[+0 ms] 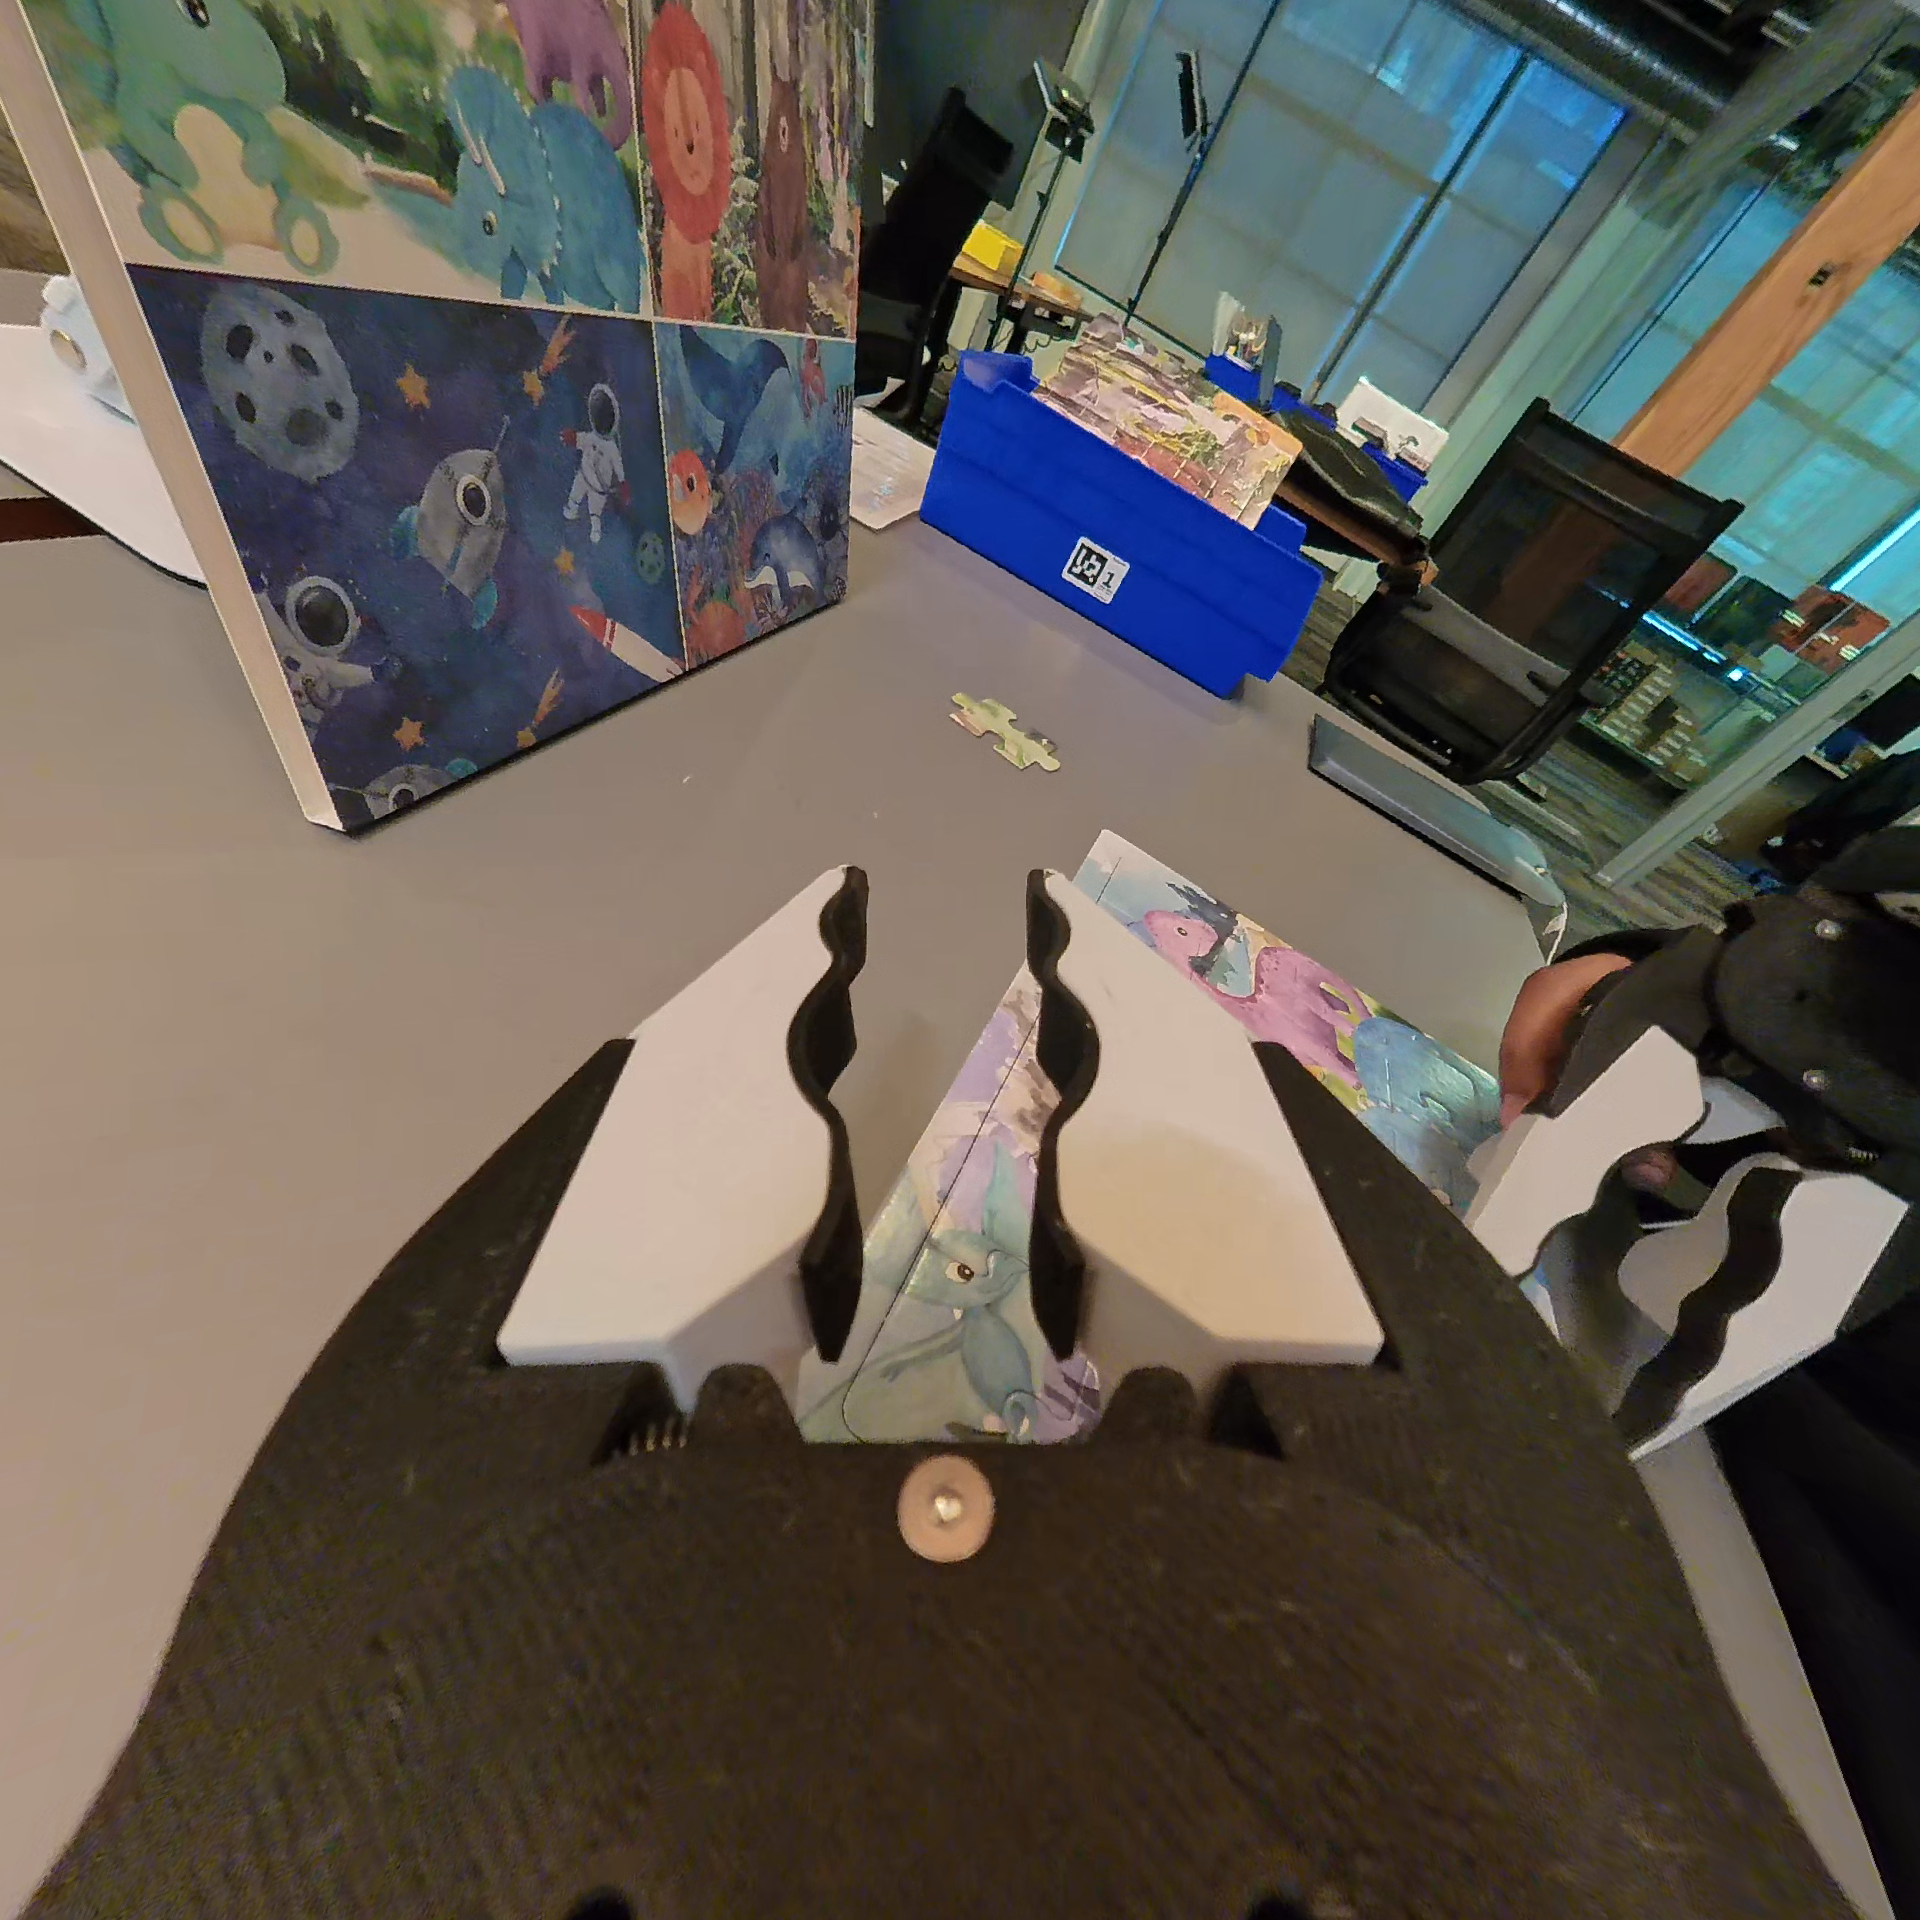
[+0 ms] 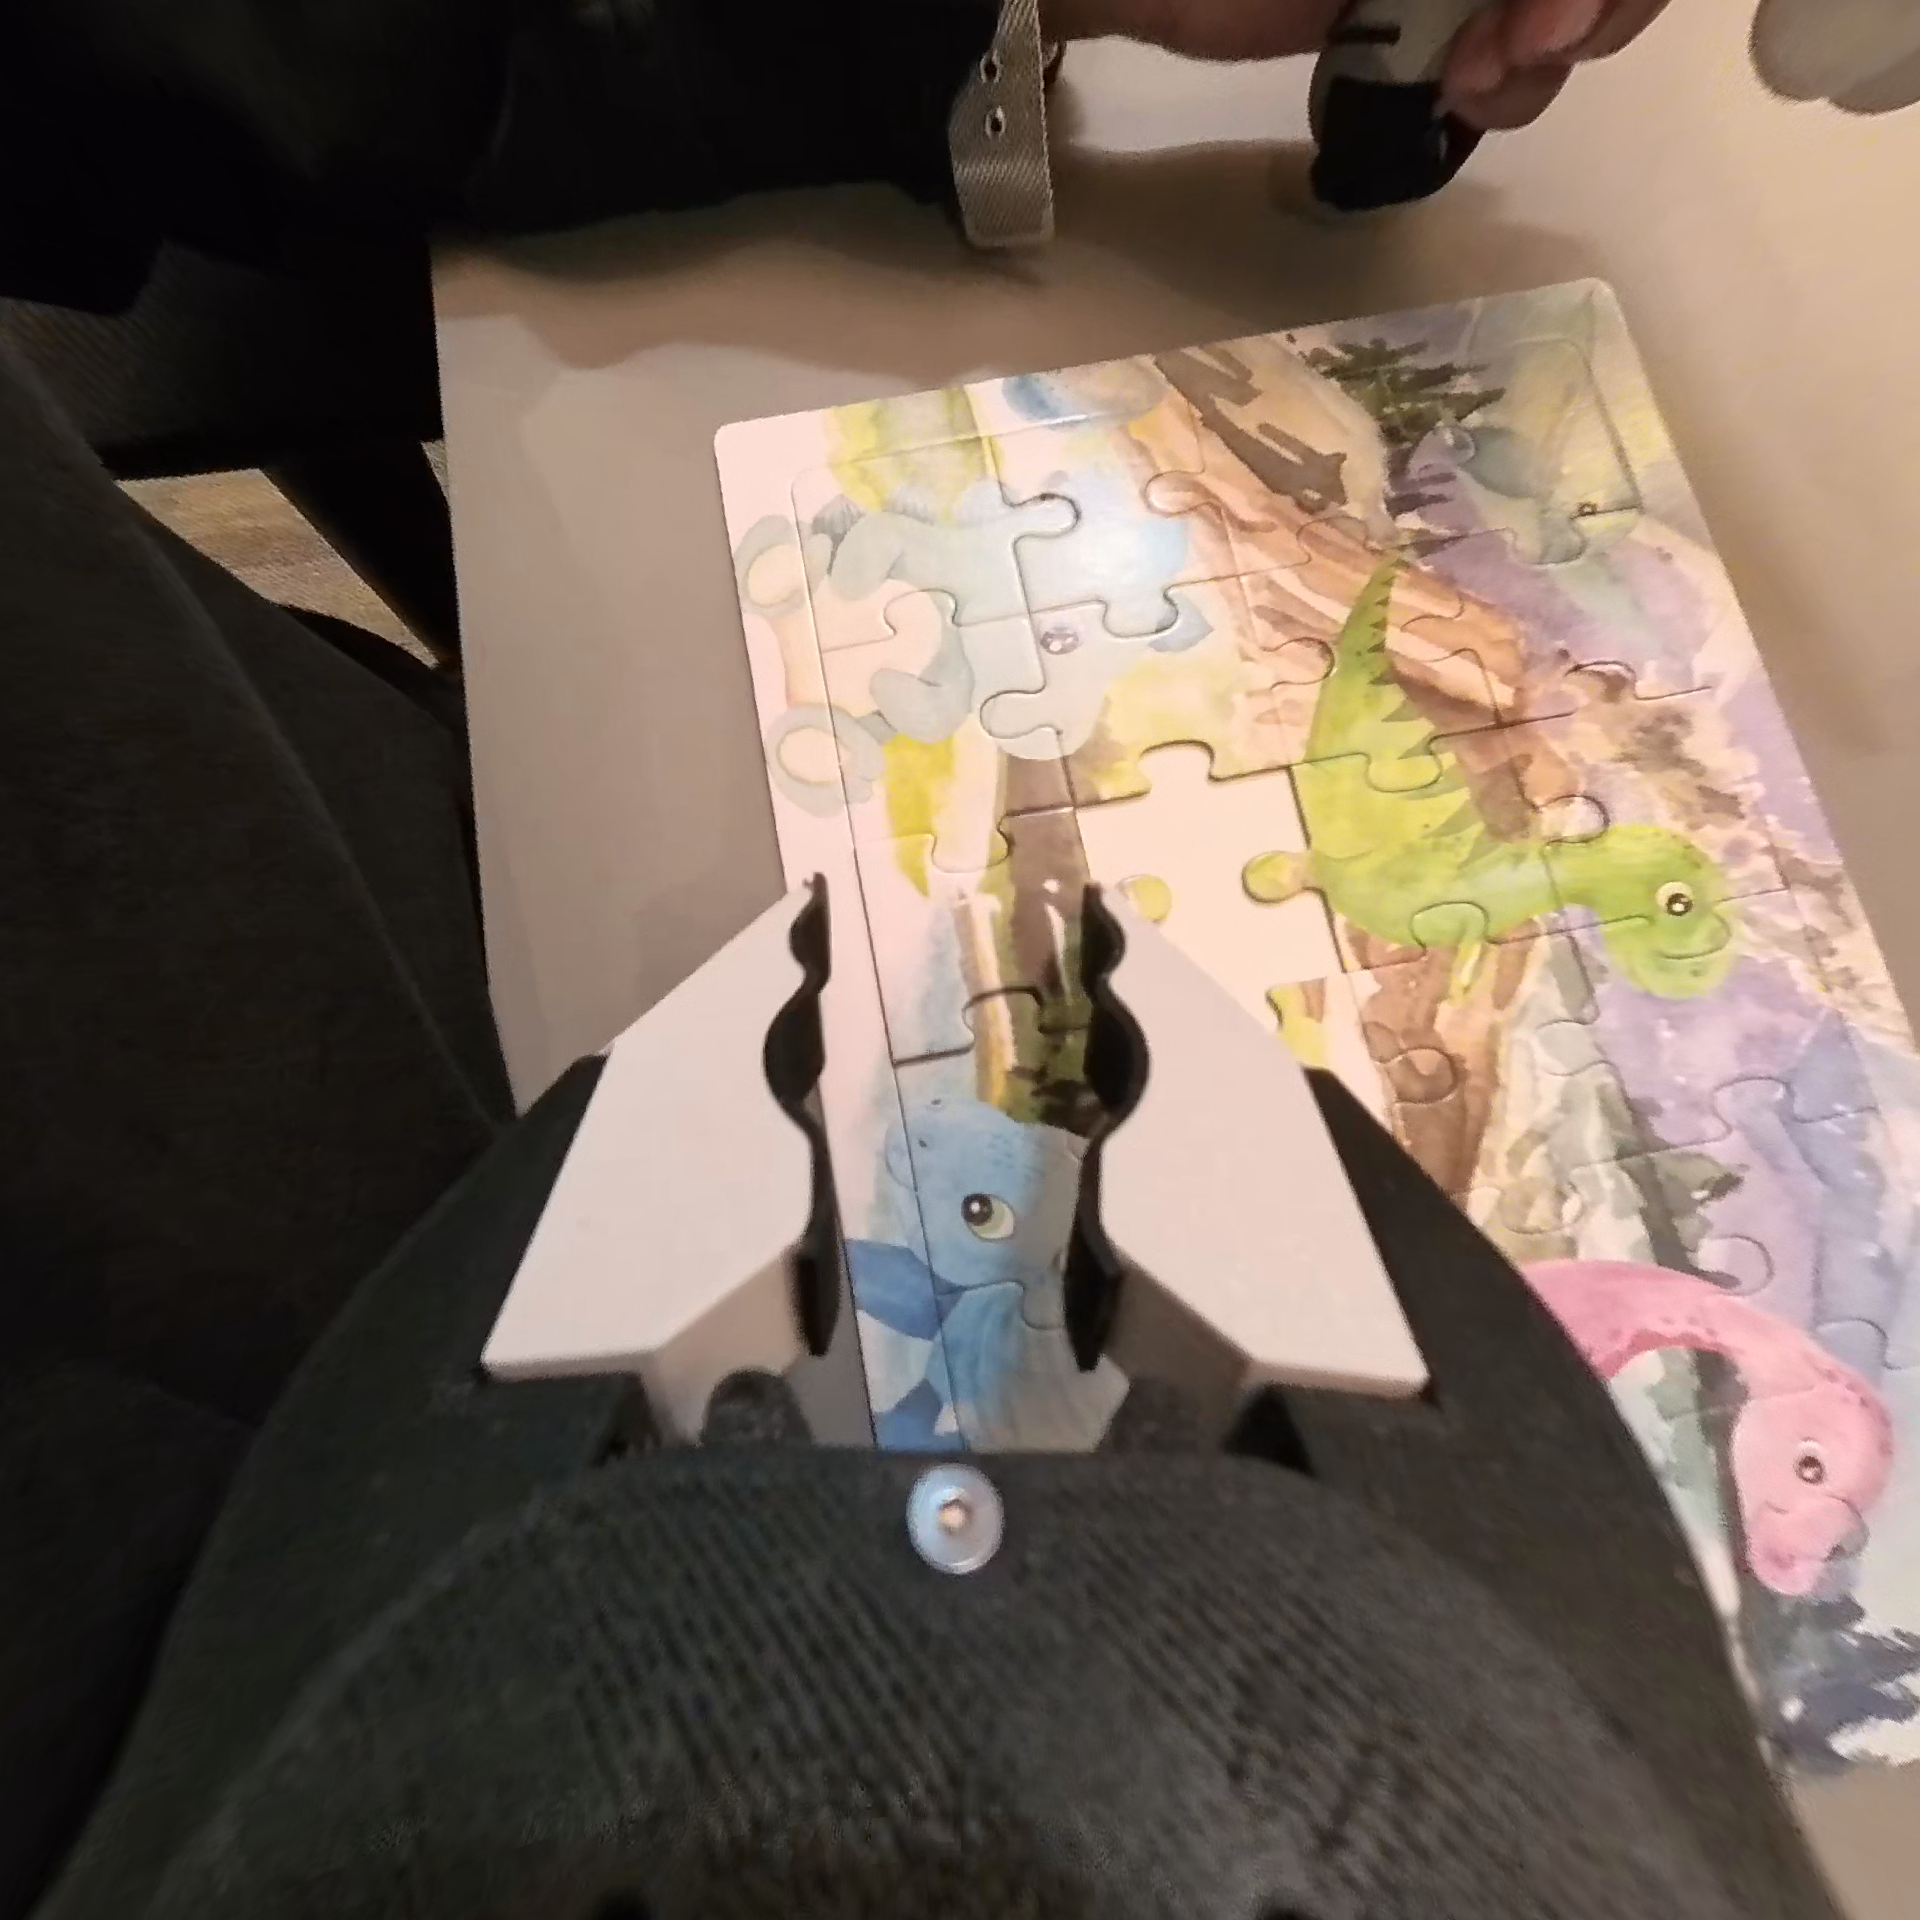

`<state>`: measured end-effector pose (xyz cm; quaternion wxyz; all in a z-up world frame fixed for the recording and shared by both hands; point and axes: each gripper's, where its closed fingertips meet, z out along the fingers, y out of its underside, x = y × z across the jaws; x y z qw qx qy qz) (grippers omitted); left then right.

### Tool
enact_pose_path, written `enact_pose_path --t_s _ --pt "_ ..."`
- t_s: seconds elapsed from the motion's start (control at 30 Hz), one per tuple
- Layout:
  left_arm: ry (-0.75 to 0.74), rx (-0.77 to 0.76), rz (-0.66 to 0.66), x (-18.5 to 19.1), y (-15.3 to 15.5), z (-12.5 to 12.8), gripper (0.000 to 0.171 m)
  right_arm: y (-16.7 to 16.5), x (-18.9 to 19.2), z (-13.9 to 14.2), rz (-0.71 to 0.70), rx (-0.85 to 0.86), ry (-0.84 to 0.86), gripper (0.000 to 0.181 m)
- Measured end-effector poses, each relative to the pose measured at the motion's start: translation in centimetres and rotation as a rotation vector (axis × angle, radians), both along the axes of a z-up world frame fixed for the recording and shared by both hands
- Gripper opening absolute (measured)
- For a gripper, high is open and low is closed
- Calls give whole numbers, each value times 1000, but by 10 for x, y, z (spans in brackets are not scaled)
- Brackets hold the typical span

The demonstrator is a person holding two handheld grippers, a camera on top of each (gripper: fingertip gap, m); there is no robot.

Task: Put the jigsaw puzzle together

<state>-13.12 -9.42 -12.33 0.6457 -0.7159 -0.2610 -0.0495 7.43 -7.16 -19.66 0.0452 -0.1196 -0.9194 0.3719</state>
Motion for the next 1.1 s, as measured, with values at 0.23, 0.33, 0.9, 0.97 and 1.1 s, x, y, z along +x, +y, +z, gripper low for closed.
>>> enact_pose_path --t_s 0.23,0.33,0.9,0.97,1.1 --pt "-3 -3 -1 0 0 -2 29 2 -9 -7 -34 -19 -18 28" --pt "-5 -2 0 -1 0 -2 29 1 -8 -4 -24 -21 -7 27" --pt "-7 -4 -1 0 0 -3 29 13 -2 4 -26 -60 14 16" --pt "-10 -2 -2 0 0 -3 29 21 -5 -10 -29 25 24 22" --pt "-9 -7 0 -1 0 -4 29 16 -2 -10 -9 -2 9 22"
